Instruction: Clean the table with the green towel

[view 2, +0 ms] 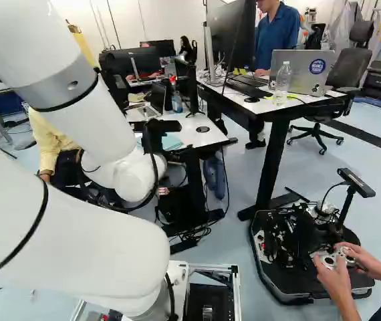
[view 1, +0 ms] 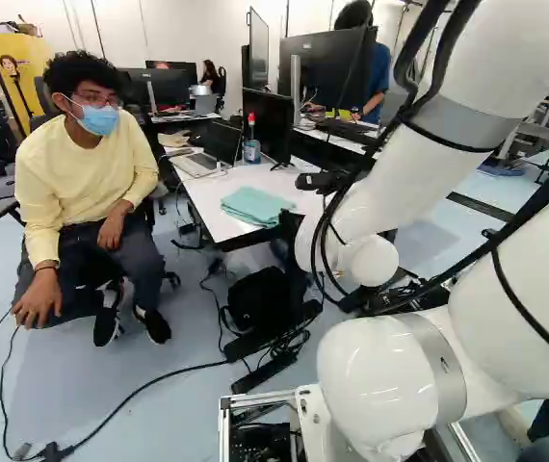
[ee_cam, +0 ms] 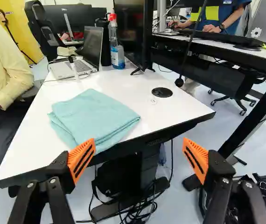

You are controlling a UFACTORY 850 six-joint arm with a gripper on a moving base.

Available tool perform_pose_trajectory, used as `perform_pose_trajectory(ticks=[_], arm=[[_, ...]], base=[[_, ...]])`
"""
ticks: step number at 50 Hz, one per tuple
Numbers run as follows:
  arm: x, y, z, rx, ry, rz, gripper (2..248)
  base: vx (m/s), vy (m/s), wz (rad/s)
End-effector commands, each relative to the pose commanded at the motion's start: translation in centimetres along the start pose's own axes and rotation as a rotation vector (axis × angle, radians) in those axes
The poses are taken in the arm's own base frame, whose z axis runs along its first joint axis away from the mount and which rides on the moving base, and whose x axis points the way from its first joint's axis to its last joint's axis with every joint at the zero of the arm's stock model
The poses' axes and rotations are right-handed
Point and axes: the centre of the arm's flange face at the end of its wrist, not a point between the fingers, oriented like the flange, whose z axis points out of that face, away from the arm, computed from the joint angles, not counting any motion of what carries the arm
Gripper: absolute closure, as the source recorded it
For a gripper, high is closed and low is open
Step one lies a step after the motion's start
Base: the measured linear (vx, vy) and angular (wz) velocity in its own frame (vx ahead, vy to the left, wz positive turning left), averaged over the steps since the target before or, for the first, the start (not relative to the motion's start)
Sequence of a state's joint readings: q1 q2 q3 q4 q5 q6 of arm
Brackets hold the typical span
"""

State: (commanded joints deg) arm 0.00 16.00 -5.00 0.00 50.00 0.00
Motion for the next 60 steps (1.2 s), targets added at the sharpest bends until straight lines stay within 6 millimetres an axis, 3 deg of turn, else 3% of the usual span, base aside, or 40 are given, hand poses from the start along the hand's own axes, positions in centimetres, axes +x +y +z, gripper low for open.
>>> perform_pose_trajectory(ticks=[28, 60], arm=[[2.7, 0.0, 0.7, 0.000, 0.065, 0.000, 3], [6.5, -0.9, 3.2, 0.025, 0.065, -0.008, 3]], base=[[0.000, 0.000, 0.000], [0.000, 0.000, 0.000]])
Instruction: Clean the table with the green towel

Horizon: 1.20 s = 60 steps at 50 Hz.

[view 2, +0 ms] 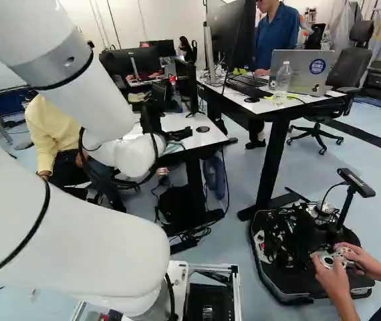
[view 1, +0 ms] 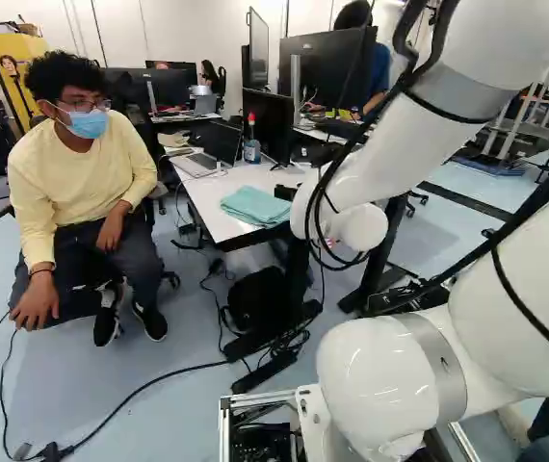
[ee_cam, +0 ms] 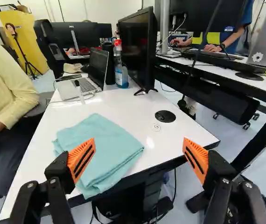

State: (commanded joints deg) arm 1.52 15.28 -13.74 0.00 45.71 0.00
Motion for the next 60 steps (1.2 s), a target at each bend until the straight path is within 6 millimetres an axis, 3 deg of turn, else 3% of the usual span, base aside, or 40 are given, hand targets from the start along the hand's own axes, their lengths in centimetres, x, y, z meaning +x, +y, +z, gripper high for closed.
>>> perform_pose_trajectory(ticks=[28, 60], arm=[[3.0, -2.7, 2.8, 0.072, -0.040, -0.021, 3], [4.0, -6.5, 7.5, 0.149, -0.158, -0.054, 3]], base=[[0.000, 0.000, 0.000], [0.000, 0.000, 0.000]])
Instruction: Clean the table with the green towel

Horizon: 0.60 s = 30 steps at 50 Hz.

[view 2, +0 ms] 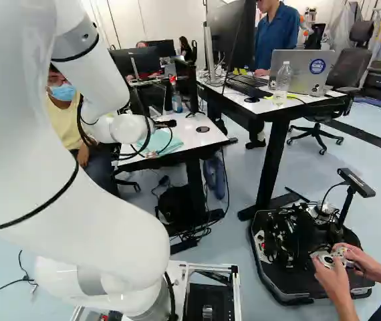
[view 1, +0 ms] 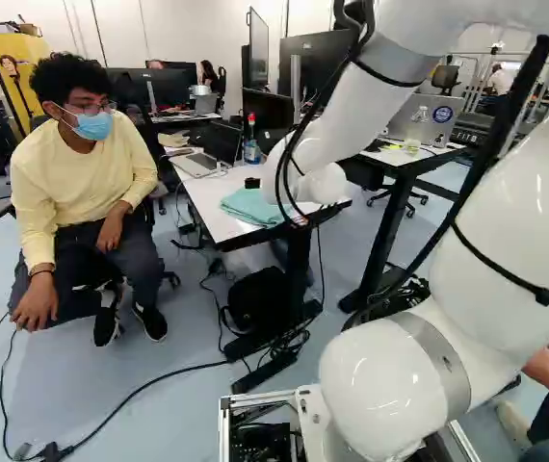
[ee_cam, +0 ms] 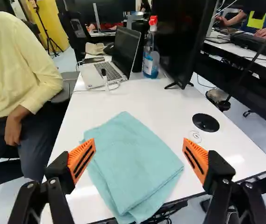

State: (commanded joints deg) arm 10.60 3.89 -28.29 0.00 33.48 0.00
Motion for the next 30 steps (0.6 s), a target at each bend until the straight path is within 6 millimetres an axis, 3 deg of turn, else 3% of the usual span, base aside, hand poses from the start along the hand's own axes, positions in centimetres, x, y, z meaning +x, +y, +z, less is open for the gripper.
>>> perform_pose_trajectory(ticks=[30], arm=[[1.4, -2.4, 4.6, 0.046, -0.090, -0.024, 3]], base=[[0.000, 0.000, 0.000]])
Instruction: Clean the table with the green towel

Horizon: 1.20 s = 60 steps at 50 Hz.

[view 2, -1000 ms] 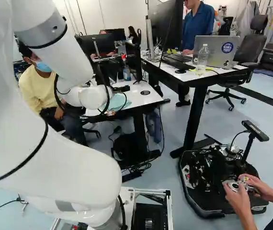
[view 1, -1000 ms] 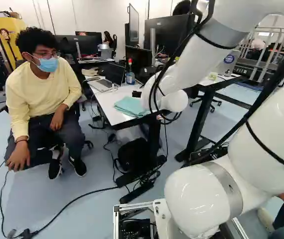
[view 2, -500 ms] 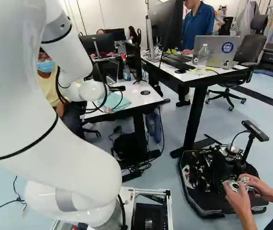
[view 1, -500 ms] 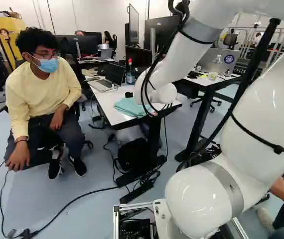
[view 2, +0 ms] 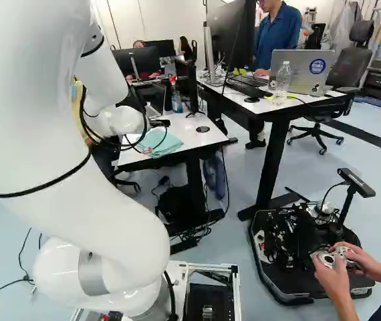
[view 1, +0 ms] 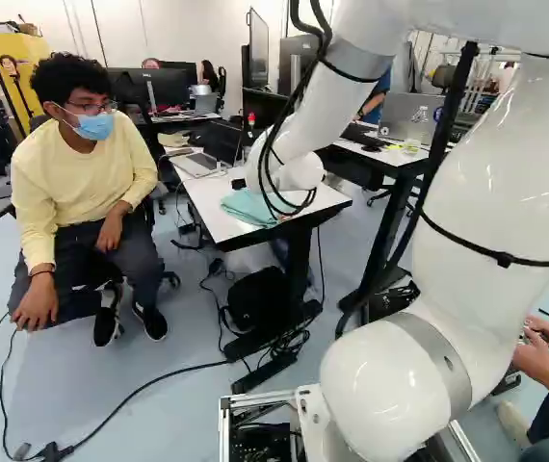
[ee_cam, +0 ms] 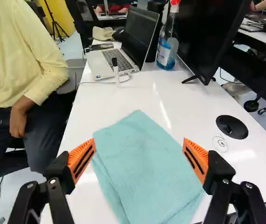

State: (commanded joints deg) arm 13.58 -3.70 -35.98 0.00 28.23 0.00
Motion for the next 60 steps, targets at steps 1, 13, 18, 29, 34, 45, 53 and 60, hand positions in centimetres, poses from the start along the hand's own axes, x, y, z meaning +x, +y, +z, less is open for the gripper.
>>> perform_pose_trajectory(ticks=[1, 13, 18, 29, 34, 45, 53, 60], arm=[[0.0, 0.0, 0.1, 0.001, -0.004, 0.000, 3], [0.3, -0.1, 1.3, 0.002, -0.047, 0.000, 3], [0.4, 0.0, 1.7, -0.001, -0.062, 0.003, 3], [0.7, 0.2, 2.9, -0.009, -0.090, 0.013, 3], [0.9, 0.4, 3.5, -0.012, -0.102, 0.019, 3], [1.2, 0.6, 4.6, -0.019, -0.131, 0.030, 3], [1.4, 0.7, 5.4, -0.023, -0.156, 0.037, 3], [1.6, 0.8, 6.1, -0.025, -0.176, 0.044, 3]], base=[[0.000, 0.000, 0.000], [0.000, 0.000, 0.000], [0.000, 0.000, 0.000], [0.000, 0.000, 0.000], [0.000, 0.000, 0.000], [0.000, 0.000, 0.000], [0.000, 0.000, 0.000], [0.000, 0.000, 0.000]])
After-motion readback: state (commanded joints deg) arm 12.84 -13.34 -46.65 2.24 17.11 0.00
